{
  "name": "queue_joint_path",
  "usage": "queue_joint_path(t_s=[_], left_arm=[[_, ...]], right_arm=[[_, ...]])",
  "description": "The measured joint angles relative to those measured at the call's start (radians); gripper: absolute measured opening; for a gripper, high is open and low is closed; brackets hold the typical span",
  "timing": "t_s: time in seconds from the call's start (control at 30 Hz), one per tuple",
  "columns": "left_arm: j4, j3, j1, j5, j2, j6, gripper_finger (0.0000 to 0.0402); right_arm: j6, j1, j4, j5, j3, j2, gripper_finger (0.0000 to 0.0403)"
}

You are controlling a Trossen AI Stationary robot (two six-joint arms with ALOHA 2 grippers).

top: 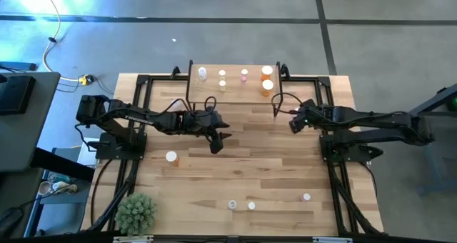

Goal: Pick and place medicine bottles onto shelf by color
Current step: Put the top pink pill bottle on the shelf aligned with the pink pill bottle

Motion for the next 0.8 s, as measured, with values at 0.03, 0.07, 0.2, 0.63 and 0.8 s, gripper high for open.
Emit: queue_joint_path(t_s=[0.03, 0.07, 0.2, 0.63, 0.8], left_arm=[[0.0, 0.0, 0.0, 0.0, 0.0, -0.007, 0.0184], [0.001, 0.0, 0.0, 0.0, 0.0, -0.007, 0.0184], [0.002, 0.0, -0.001, 0.005, 0.0, -0.024, 0.0184], [0.003, 0.0, -0.001, 0.005, 0.0, -0.035, 0.0184], [0.003, 0.0, -0.001, 0.006, 0.0, -0.033, 0.0184]], right_arm=[[0.0, -0.007, 0.007, 0.0, -0.008, 0.0, 0.0275], [0.0, -0.013, 0.016, 0.0, -0.013, 0.0, 0.0275], [0.0, -0.031, 0.084, 0.007, -0.046, 0.0, 0.0275], [0.027, -0.054, 0.198, 0.088, -0.089, 0.012, 0.0275], [0.054, -0.054, 0.201, 0.134, -0.089, 0.057, 0.0275]])
